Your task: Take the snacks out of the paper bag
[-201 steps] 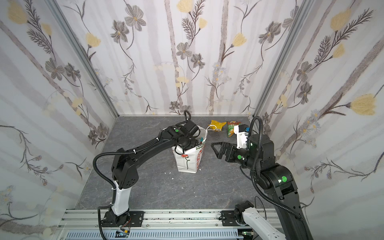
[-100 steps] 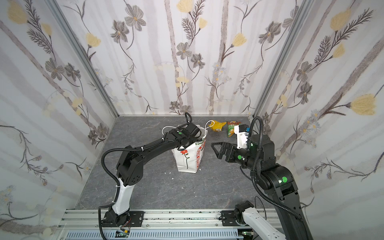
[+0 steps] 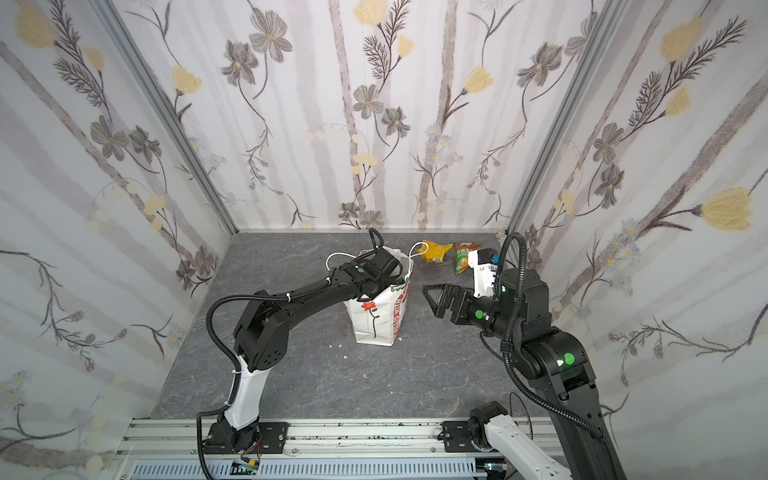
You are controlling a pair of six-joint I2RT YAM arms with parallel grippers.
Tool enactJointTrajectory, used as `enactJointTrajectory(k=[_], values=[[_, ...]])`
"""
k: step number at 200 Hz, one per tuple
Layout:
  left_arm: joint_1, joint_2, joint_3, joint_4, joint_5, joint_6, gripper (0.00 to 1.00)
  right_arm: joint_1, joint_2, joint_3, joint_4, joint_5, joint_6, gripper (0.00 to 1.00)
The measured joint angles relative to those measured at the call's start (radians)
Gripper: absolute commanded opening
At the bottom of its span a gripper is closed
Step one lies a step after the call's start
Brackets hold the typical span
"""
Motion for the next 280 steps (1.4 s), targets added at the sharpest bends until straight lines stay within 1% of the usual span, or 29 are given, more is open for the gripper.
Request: enactJointTrajectory(k=[21, 72, 146, 280], values=[[0.000, -0.001, 0.008, -0.010, 0.003, -0.003, 0.00, 0.000, 0.000, 0.000, 0.000, 0.000, 0.000, 0.99], [0.000, -0.014, 0.023, -0.051, 0.003, -0.003, 0.00, 0.000, 0.005, 0.000, 0.000, 0.000, 0.000, 0.99], [0.000, -0.077, 0.037, -0.143, 0.001, -0.003, 0.00, 0.000, 0.005, 0.000, 0.000, 0.000, 0.000, 0.99], [0.000, -0.117, 0.182, -0.260, -0.027, 0.024, 0.00, 0.000, -0.002, -0.008, 0.005, 0.000, 0.000, 0.99]])
